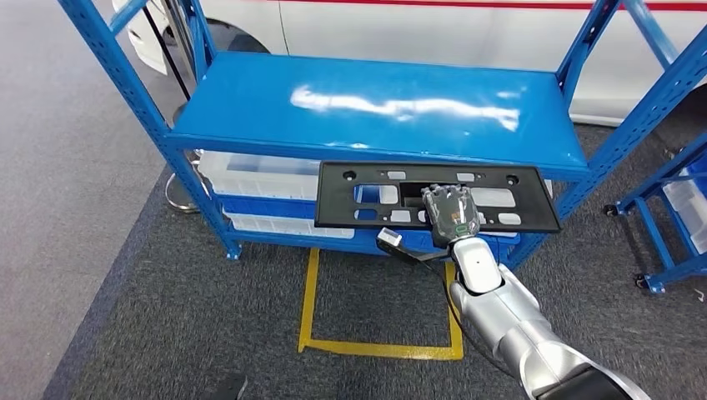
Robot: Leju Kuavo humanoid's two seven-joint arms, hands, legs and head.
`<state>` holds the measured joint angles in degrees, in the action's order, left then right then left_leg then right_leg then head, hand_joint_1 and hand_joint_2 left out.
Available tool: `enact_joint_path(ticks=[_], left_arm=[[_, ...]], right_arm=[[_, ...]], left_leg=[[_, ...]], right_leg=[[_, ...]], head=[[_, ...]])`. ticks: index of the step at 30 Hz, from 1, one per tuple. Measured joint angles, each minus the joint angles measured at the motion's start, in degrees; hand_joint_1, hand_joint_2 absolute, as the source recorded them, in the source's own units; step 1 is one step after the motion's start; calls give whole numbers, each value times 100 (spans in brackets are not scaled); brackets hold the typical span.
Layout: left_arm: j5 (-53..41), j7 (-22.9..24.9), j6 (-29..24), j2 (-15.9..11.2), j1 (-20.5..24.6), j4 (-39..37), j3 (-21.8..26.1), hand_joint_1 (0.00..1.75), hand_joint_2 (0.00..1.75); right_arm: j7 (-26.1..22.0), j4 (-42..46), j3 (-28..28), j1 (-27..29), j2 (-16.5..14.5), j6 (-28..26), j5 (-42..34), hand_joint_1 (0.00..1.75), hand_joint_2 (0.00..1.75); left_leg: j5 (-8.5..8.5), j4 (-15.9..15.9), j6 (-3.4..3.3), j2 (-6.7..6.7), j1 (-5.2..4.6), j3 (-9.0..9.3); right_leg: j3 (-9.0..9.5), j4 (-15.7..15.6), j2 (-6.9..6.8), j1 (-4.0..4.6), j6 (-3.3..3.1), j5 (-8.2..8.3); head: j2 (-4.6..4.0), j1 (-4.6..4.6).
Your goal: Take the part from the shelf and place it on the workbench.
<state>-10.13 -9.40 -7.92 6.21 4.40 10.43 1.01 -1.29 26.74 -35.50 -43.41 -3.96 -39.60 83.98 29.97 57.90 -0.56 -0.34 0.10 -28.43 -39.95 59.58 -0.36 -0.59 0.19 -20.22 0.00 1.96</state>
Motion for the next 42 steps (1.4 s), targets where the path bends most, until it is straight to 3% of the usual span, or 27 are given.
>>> enact_joint_path(ticks=[2, 5, 6, 7, 9, 10, 11, 13, 14, 16, 17, 19, 21, 22, 24, 25, 26, 28, 30, 32, 33, 36, 37, 38, 39, 41, 42], left_arm=[[3, 14, -4, -1, 5, 0, 6, 0, 175], [3, 28, -1, -1, 3, 0, 11, 0, 175], [3, 28, 2, 0, 1, 0, 12, 0, 175], [3, 28, 3, 0, -1, 0, 13, 0, 175], [3, 28, 5, 1, -2, 0, 13, 0, 175], [4, 28, 5, 2, -2, 0, 14, 0, 175], [4, 28, 5, 4, -2, 1, 14, 0, 175], [5, 27, 5, 10, 1, 2, 17, 0, 175], [6, 26, 5, 13, 1, 2, 19, 0, 175], [8, 23, 4, 15, -5, 2, 23, 0, 175], [10, 22, 1, 15, -11, 1, 26, 0, 175], [17, 24, -7, 15, -28, 0, 34, 0, 175], [24, 28, -10, 15, -30, 0, 44, 0, 175], [25, 29, -10, 15, -27, 0, 48, 0, 175], [27, 30, -11, 15, -21, 0, 54, 0, 175], [28, 31, -12, 15, -19, 1, 56, 0, 175], [28, 32, -14, 15, -14, 2, 58, 0, 175], [28, 36, -17, 15, 1, 4, 61, 0, 175], [26, 39, -19, 15, 8, 4, 64, 0, 175], [23, 41, -19, 15, 0, 3, 68, 0, 175], [22, 42, -19, 15, -2, 3, 70, 0, 175], [20, 42, -19, 15, -4, 2, 72, 0, 175], [16, 42, -18, 15, -5, 2, 72, 0, 175], [11, 42, -17, 15, -8, 2, 72, 0, 175], [7, 40, -17, 15, -10, 2, 72, 0, 175], [-2, 30, -17, 15, -12, 2, 72, 0, 175], [-6, -4, -15, 17, -14, 3, 72, 0, 175]], right_arm=[[-20, -61, 29, -66, -5, -1, -7, 175, 175], [-26, -138, 71, -147, -4, -4, -9, 175, 175], [-26, -158, 82, -160, -4, -4, -10, 175, 175], [-26, -179, 91, -165, -5, -4, -13, 175, 175], [-27, -214, 105, -170, -7, -4, -24, 175, 175], [-27, -230, 109, -178, -11, -4, -34, 175, 175], [-28, -241, 115, -194, -16, -3, -46, 175, 175], [-32, -256, 133, -239, -35, -2, -67, 175, 175], [-34, -265, 143, -267, -41, 0, -73, 175, 175], [-39, -292, 153, -308, -50, 5, -81, 175, 175], [-44, -310, 154, -322, -58, 9, -85, 175, 175], [-55, -340, 156, -331, -84, 14, -98, 175, 175], [-67, -368, 159, -334, -103, 20, -109, 175, 175], [-71, -383, 161, -334, -109, 22, -111, 175, 175], [-75, -415, 162, -334, -118, 24, -112, 175, 175], [-77, -428, 163, -334, -120, 25, -113, 175, 175], [-79, -437, 165, -335, -125, 25, -115, 175, 175], [-80, -444, 180, -338, -131, 27, -130, 175, 175], [-82, -448, 200, -345, -139, 31, -154, 175, 175], [-85, -465, 212, -345, -141, 40, -171, 175, 175], [-87, -475, 218, -344, -139, 44, -174, 175, 175], [-91, -498, 239, -342, -135, 51, -179, 175, 175], [-91, -507, 245, -340, -135, 53, -184, 175, 175], [-91, -517, 248, -333, -135, 56, -188, 175, 175], [-91, -525, 249, -326, -135, 59, -194, 175, 175], [-93, -532, 250, -316, -135, 67, -204, 175, 175], [-93, -528, 253, -319, -136, 69, -208, 175, 175]], left_leg=[[-145, -27, -86, 24, 21, -103], [-376, -37, -196, 52, 38, -339], [-445, -26, -201, 54, 35, -433], [-510, -10, -198, 54, 34, -530], [-627, 37, -181, 54, 33, -728], [-680, 68, -167, 51, 33, -821], [-728, 95, -147, 48, 30, -900], [-830, 119, -91, 41, 16, -995], [-887, 104, -59, 40, 12, -1014], [-1000, 57, 7, 29, 14, -1048], [-951, 88, 40, 19, 15, -1096], [-526, 416, 100, 2, 18, -1244], [59, 1108, 149, 3, 31, -1389], [198, 1446, 169, 4, 39, -1419], [62, 1713, 192, 5, 55, -1284], [-100, 1562, 192, 6, 62, -1085], [-188, 1247, 183, 6, 67, -793], [-80, 441, 138, 0, 48, -189], [51, 31, 71, -9, 12, 34], [-66, -9, -23, 6, 24, -49], [-147, -25, -80, 21, 36, -108], [-397, -38, -188, 51, 43, -374], [-474, -30, -192, 52, 38, -479], [-548, -18, -188, 53, 35, -587], [-619, 0, -180, 54, 33, -698], [-742, 39, -156, 51, 30, -897], [-791, 56, -135, 46, 21, -973]], right_leg=[[-68, 43, 20, -9, 64, -95], [-297, 840, 34, -25, 120, -916], [-360, 1218, 34, -27, 137, -1119], [-377, 1513, 34, -27, 149, -1181], [-189, 1629, 34, -29, 152, -971], [58, 1390, 35, -29, 139, -820], [362, 1013, 37, -24, 116, -783], [889, 240, 43, 5, 58, -901], [997, 29, 44, 25, 31, -978], [974, -73, 34, 25, -36, -895], [924, -110, 26, 11, -84, -819], [782, -164, 6, -25, -185, -641], [596, -157, -3, -16, -222, -488], [497, -141, -6, -13, -219, -421], [294, -91, -17, -13, -200, -296], [196, -61, -20, -15, -186, -241], [111, -26, -22, -18, -165, -188], [-6, 33, -24, -10, -104, -90], [-42, 23, -31, -11, -32, 27], [-75, -14, -19, -19, 40, 71], [-123, 56, -8, -21, 68, -65], [-353, 902, 13, -30, 120, -948], [-401, 1270, 14, -31, 134, -1117], [-395, 1540, 14, -31, 143, -1128], [-311, 1654, 14, -31, 142, -1013], [139, 1320, 17, -24, 104, -723], [476, 916, 19, -8, 66, -737]], head=[[0, -1], [0, -19], [0, -22], [0, -22], [0, -22], [0, -22], [0, -22], [0, -18], [0, -20], [0, -24], [0, -24], [0, -18], [0, -12], [0, -11], [0, -11], [0, -11], [0, -9], [0, -12], [1, -16], [1, -18], [1, -22], [0, -38], [0, -38], [0, -38], [0, -38], [0, -37], [0, -37]])
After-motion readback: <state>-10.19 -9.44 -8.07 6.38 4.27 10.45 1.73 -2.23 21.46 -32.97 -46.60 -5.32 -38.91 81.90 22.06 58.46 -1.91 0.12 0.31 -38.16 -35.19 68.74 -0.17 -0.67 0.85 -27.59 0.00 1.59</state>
